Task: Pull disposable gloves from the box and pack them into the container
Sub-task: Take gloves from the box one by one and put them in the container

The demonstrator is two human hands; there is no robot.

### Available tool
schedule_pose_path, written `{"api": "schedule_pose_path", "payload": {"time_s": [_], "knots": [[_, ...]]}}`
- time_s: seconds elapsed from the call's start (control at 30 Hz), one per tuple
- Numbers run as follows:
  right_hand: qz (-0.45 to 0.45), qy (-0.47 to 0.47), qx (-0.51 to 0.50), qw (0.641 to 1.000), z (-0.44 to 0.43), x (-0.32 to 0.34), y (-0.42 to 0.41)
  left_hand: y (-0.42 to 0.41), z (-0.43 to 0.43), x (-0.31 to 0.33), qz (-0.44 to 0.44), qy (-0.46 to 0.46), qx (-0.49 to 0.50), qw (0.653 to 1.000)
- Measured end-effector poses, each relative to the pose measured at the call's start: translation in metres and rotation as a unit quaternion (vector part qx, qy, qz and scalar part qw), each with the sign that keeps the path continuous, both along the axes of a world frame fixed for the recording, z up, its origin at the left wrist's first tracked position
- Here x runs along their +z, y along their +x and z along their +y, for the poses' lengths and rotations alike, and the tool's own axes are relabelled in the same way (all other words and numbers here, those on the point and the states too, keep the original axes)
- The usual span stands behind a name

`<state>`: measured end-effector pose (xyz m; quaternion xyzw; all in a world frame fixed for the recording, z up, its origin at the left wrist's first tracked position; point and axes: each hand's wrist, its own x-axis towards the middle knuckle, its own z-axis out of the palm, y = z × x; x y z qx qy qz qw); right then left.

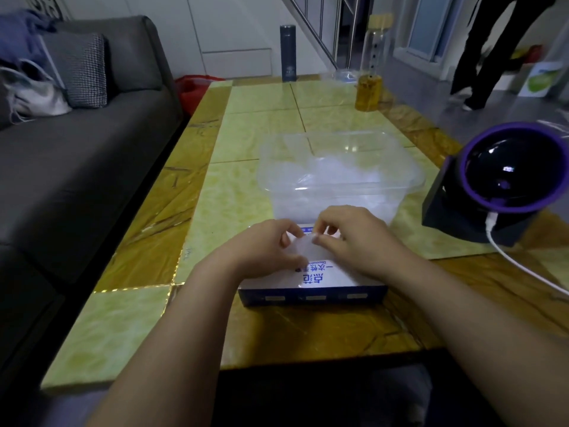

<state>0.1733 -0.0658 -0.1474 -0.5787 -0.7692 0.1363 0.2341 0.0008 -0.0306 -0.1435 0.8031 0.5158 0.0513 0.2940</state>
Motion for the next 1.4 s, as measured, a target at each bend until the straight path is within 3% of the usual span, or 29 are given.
{"api": "schedule_pose_path", "payload": {"time_s": [0.27, 0.4, 0.53, 0.6, 0.77, 0.83, 0.97, 1.13, 1.4], "knots": [[0.118, 0.17, -0.028, 0.978, 0.002, 0.03, -0.002, 0.002, -0.001, 0.0, 0.038, 0.026, -0.027, 0.999], [0.175, 0.177, -0.048, 0.967, -0.002, 0.052, 0.002, 0.001, -0.01, 0.006, 0.007, 0.015, -0.024, 1.0], [0.191, 0.135, -0.049, 0.971, -0.009, 0.045, 0.007, -0.008, -0.021, 0.025, -0.187, -0.061, 0.0, 0.98], [0.196, 0.12, -0.052, 0.972, -0.012, 0.044, 0.012, -0.013, -0.027, 0.035, -0.28, -0.093, 0.012, 0.955], [0.154, 0.059, -0.042, 0.985, -0.015, 0.041, 0.015, -0.012, -0.023, 0.03, -0.448, -0.084, 0.149, 0.877], [0.142, 0.037, -0.058, 0.987, -0.014, 0.039, 0.017, -0.01, -0.018, 0.026, -0.457, -0.046, 0.181, 0.869], [0.25, 0.009, -0.113, 0.962, -0.012, 0.045, 0.029, -0.009, -0.015, 0.026, -0.455, -0.041, 0.175, 0.872], [0.243, 0.009, -0.121, 0.962, -0.01, 0.04, 0.028, -0.006, -0.014, 0.026, -0.437, -0.04, 0.168, 0.883], [0.19, -0.004, -0.135, 0.972, -0.012, 0.041, 0.042, -0.008, -0.007, 0.017, -0.37, 0.072, 0.197, 0.905]]}}
